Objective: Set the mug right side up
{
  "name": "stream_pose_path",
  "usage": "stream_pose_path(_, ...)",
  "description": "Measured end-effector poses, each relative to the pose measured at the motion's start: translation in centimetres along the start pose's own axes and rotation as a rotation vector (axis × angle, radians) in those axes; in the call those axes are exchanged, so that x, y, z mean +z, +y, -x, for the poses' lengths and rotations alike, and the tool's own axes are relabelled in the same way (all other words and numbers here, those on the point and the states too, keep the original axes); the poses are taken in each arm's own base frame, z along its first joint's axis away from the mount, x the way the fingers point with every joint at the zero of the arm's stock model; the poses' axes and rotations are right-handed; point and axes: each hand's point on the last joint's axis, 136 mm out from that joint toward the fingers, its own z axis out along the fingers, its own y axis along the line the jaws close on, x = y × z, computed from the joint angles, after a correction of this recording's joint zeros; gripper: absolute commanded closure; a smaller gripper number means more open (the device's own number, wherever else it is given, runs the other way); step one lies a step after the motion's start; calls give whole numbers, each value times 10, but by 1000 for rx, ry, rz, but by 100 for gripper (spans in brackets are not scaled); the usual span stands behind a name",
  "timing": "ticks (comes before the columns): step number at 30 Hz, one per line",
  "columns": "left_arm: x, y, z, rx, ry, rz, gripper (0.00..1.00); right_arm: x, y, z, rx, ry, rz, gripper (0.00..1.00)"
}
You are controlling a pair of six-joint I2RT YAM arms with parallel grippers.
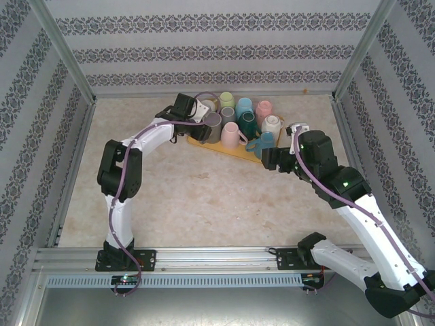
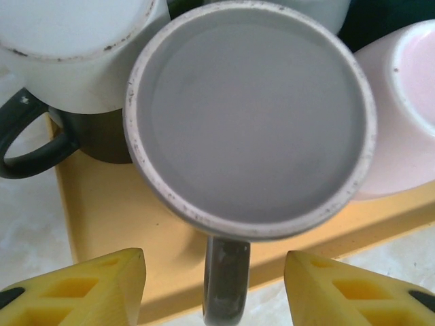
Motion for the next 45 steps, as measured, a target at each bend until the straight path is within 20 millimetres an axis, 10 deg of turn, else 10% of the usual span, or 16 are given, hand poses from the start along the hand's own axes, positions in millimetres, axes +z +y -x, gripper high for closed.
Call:
stream_pose_path(15, 19, 0, -12, 11, 58, -9, 96, 5, 0, -6, -14, 18, 2, 20)
stream_pose_path(26, 9, 0, -22, 1, 58, 17, 100, 13, 3, -17, -38, 44, 17, 20)
stream_pose_path(31, -26, -5, -27, -43, 33, 39, 100, 10, 23, -16, -82, 25, 79, 10)
stream_pose_path(39, -134, -36, 19, -192, -322, -48, 100, -11, 45, 1, -4, -101, 227, 16)
stream_pose_path(45, -171, -66, 40, -467, -640, -344, 100, 14, 75, 14, 247, -109, 456, 21)
